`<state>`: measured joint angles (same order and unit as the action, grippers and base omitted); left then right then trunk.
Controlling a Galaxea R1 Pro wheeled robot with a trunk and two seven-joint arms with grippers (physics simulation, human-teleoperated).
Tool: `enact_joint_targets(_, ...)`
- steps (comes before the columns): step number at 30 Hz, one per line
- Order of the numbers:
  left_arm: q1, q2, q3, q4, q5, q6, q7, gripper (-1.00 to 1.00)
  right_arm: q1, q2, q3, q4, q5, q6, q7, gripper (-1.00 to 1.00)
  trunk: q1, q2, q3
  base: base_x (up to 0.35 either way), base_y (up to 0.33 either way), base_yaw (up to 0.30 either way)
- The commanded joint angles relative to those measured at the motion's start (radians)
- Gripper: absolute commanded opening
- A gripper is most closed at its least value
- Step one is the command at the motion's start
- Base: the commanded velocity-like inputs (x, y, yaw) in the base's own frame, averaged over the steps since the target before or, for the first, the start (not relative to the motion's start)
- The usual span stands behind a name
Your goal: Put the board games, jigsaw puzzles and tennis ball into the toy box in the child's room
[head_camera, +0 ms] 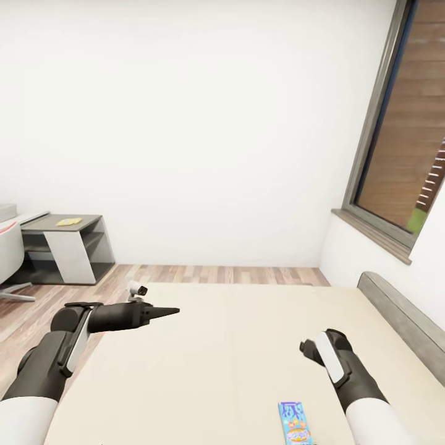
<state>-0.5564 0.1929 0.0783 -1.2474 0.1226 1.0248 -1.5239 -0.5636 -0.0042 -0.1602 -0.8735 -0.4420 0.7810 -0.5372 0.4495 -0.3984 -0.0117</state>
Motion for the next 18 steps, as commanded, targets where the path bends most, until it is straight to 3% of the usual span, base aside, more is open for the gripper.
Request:
enact_joint_targets(1,0.000,0.000,0.000,0.000,0.001,0.011,-0.003,1.00,-0.005,-0.003,0.004,0.018,-0.009,-0.014,-0.002,1.00,0.000,-0.002,-0.003,0.000,0.000,0.000)
enact_joint_targets(5,0.000,0.000,0.000,-0.001,0.000,0.011,-0.003,1.00,-0.014,-0.009,0.010,0.075,-0.007,-0.088,0.067,1.00,0.000,-0.002,-0.010,0.000,0.000,0.000)
enact_joint_targets(9,0.000,0.000,-0.002,-0.001,-0.002,0.009,-0.003,1.00,-0.016,-0.012,0.030,0.090,-0.003,-0.111,0.128,1.00,0.000,-0.002,-0.016,0.000,0.000,0.000)
enact_joint_targets(18,0.000,0.000,-0.003,-0.001,-0.004,0.009,0.000,1.00,-0.020,-0.014,0.057,0.131,0.000,-0.171,0.147,1.00,0.000,-0.002,-0.031,0.000,0.000,0.000)
